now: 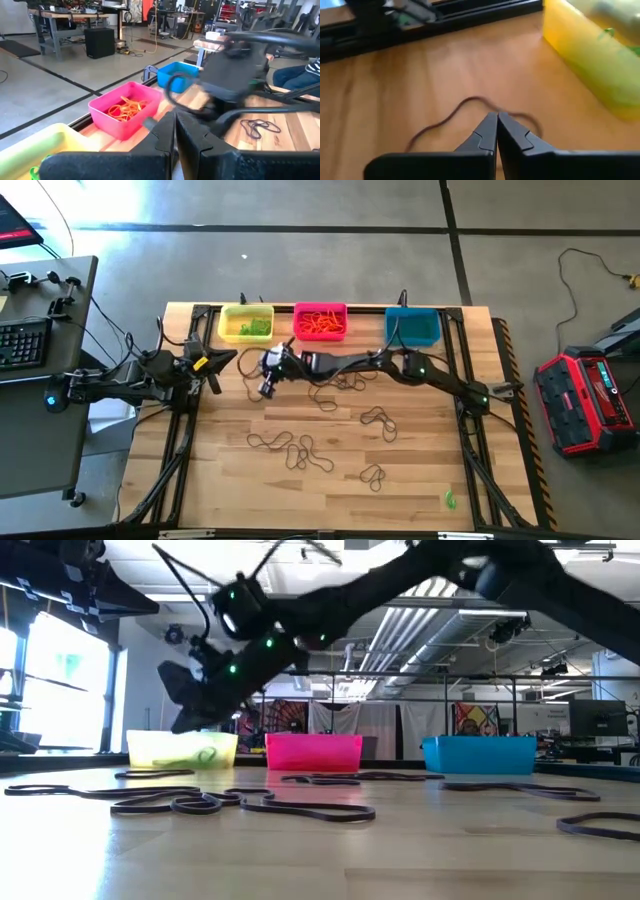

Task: Sort rubber bands into baskets
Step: Put the green rubber band into the yellow bin

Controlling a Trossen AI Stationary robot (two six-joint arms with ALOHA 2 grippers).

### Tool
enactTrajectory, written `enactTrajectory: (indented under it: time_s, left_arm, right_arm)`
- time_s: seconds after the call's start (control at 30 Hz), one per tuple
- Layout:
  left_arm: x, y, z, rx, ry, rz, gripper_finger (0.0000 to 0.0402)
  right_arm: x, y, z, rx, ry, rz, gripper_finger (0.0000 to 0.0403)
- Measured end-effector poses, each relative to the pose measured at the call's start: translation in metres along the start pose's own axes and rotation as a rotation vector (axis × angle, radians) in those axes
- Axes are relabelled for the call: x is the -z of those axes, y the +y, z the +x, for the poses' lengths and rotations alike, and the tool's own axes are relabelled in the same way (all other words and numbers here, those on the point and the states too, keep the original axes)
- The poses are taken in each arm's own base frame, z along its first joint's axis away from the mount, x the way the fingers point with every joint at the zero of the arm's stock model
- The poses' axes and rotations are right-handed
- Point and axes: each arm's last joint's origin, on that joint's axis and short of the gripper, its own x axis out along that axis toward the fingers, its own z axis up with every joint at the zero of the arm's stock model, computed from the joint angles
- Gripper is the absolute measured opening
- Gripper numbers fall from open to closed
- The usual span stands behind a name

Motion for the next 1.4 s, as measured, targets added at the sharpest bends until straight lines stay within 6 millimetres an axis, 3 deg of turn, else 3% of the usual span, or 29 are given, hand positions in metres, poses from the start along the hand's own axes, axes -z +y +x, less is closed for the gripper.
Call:
enactTrajectory:
  time_s: [0.13,0.23,0.4,0.8,1.1,1.27,1.4]
  left_arm:
    - [0.0,0.0,0.0,0.003,0.0,0.008,0.0007]
    - [0.0,0.0,0.0,0.003,-0.002,0.016,0.0007]
    - [-0.001,0.0,0.0,0.003,-0.006,0.017,0.0007]
    - [-0.001,0.0,0.0,0.004,-0.005,0.025,0.0007]
    - [-0.001,0.0,0.0,0.006,-0.004,0.025,0.0007]
    - [-0.001,0.0,0.0,0.006,-0.005,0.024,0.0007]
    - [-0.001,0.0,0.0,0.006,-0.005,0.023,0.0007]
  right_arm:
    - [0.002,0.018,-0.026,0.034,0.009,-0.026,0.0]
    - [0.006,0.019,-0.049,0.058,-0.011,-0.008,0.0]
    - [0.038,0.012,-0.089,0.082,-0.005,0.099,0.0]
    - [0.089,0.061,-0.227,0.105,0.187,0.266,0.0]
    - [0.126,0.11,-0.316,0.037,0.665,0.401,0.0]
    - [0.151,0.141,-0.351,-0.034,0.997,0.541,0.0]
    - [0.168,0.16,-0.377,-0.013,1.14,0.617,0.0013]
